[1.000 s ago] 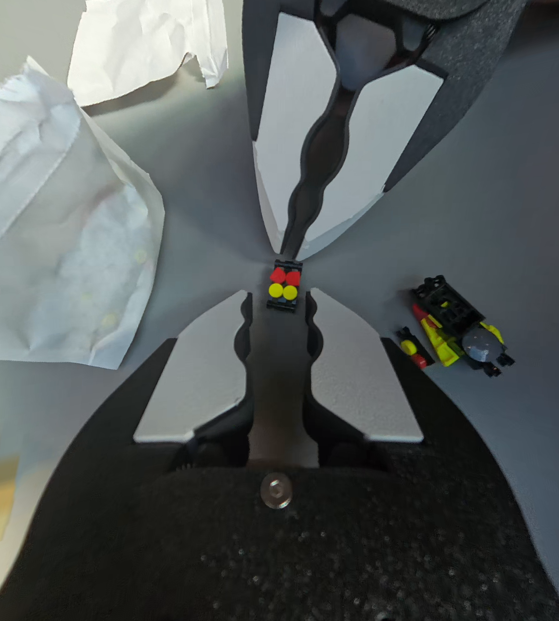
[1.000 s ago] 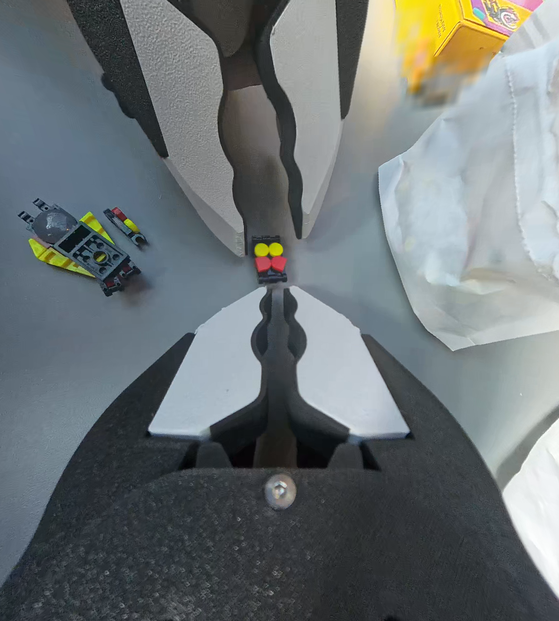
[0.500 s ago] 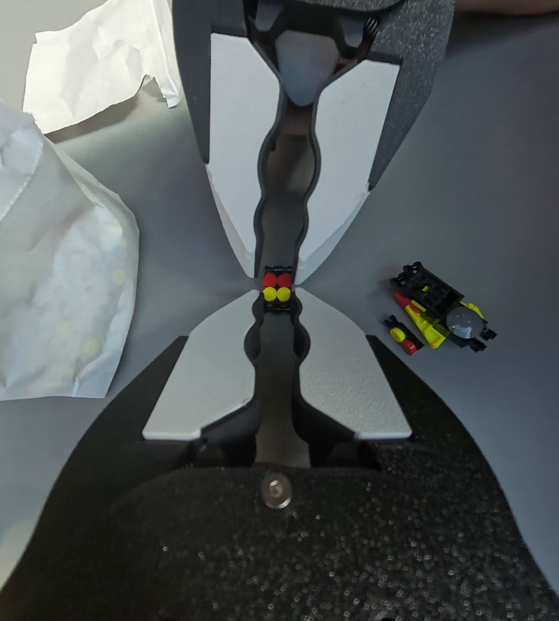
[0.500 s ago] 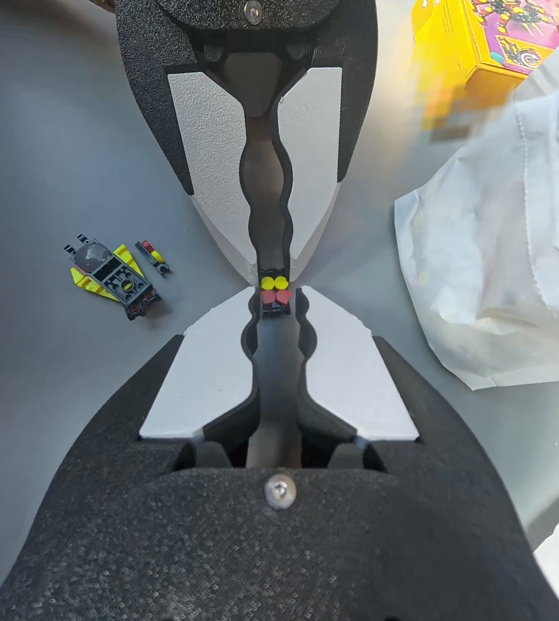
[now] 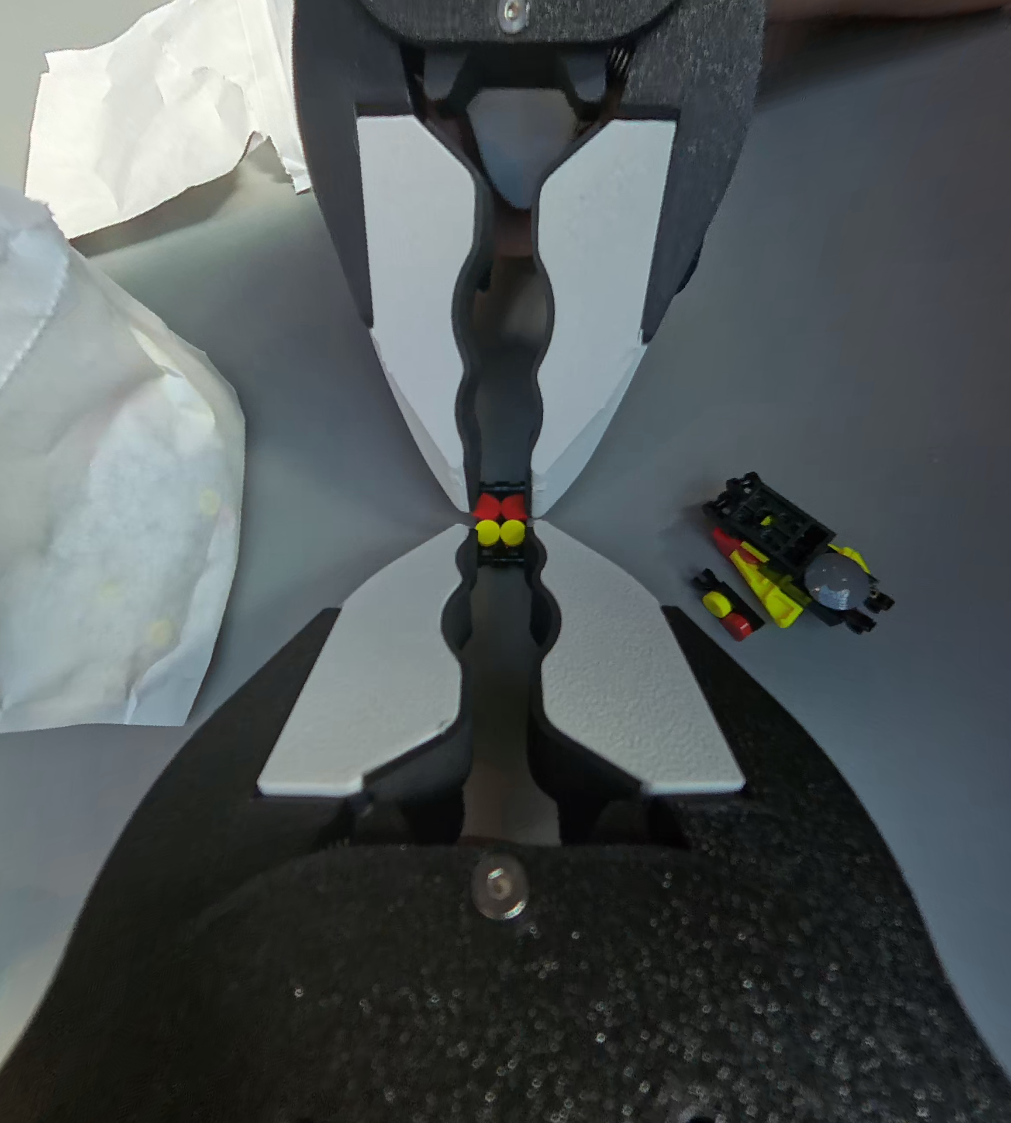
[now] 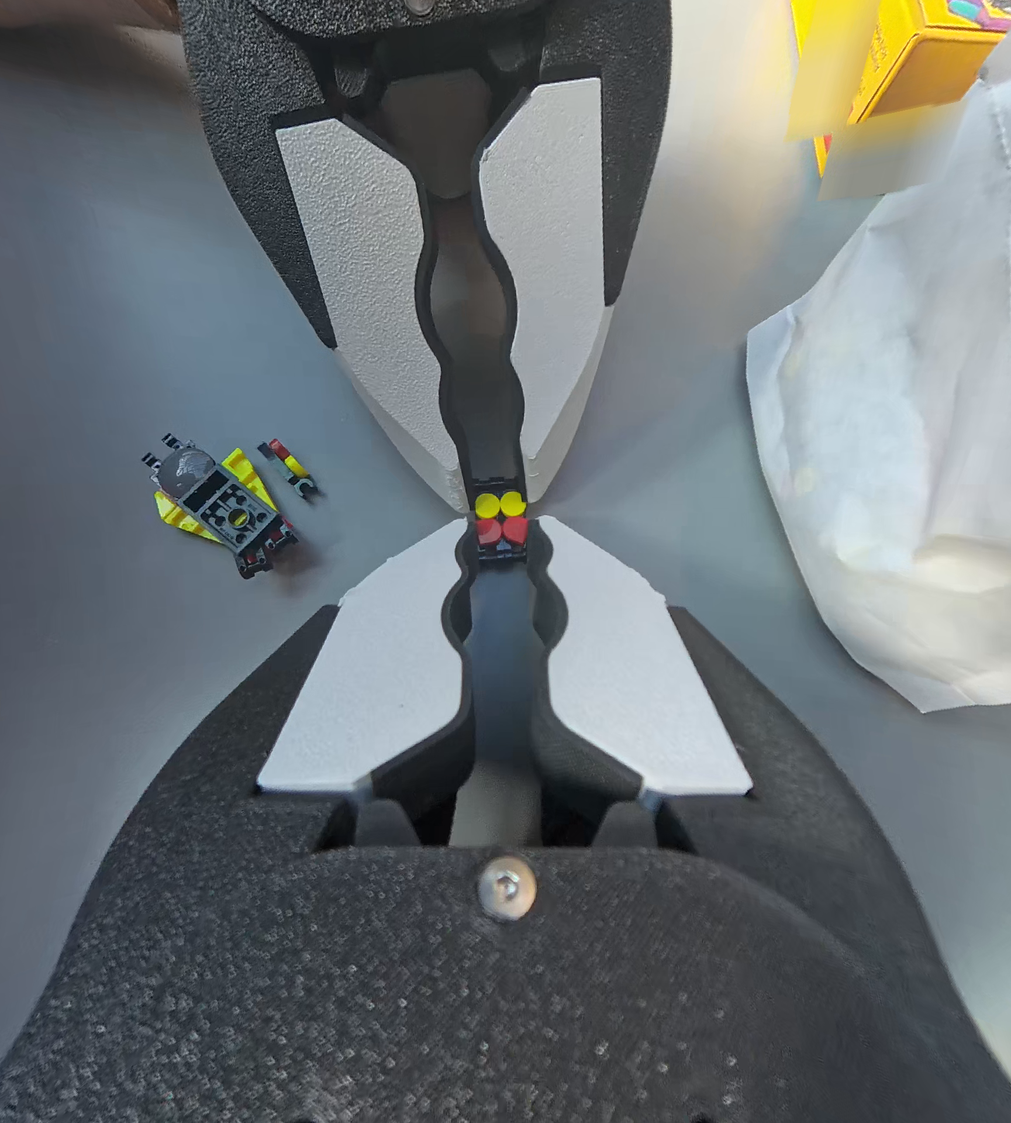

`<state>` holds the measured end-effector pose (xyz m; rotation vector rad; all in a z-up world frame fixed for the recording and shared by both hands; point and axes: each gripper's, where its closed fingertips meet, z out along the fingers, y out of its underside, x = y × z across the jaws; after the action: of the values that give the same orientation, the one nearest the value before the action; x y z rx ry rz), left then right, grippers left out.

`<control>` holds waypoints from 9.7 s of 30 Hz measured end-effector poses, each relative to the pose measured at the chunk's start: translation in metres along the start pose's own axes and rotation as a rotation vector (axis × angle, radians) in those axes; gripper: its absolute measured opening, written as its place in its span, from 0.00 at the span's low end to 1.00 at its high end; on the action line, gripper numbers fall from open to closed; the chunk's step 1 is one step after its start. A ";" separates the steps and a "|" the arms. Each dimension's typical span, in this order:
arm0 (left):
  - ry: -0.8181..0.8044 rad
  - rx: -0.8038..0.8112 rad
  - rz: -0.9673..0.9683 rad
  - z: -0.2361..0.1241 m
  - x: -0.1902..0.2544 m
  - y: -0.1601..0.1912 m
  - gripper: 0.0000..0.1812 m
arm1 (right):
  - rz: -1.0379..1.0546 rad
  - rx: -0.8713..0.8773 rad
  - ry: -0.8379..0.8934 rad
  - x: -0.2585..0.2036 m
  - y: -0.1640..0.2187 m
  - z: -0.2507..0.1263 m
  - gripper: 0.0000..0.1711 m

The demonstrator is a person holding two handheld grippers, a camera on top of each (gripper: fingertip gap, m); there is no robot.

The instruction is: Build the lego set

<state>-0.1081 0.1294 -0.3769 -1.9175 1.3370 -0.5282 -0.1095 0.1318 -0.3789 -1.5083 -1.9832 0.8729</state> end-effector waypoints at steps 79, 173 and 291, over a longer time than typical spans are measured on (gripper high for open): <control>-0.054 -0.022 -0.186 -0.023 0.086 -0.017 0.15 | -0.217 -0.107 0.042 -0.079 0.011 -0.023 0.11; 0.017 0.758 -0.317 -0.056 0.054 -0.126 0.04 | 0.138 0.771 0.480 -0.047 -0.044 -0.138 0.09; -0.211 0.434 0.376 -0.049 0.017 -0.147 0.03 | -0.186 0.628 0.433 -0.018 -0.073 -0.136 0.02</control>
<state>-0.0433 0.1257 -0.2350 -1.2946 1.2805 -0.3758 -0.0540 0.1273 -0.2336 -1.0213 -1.3367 0.8867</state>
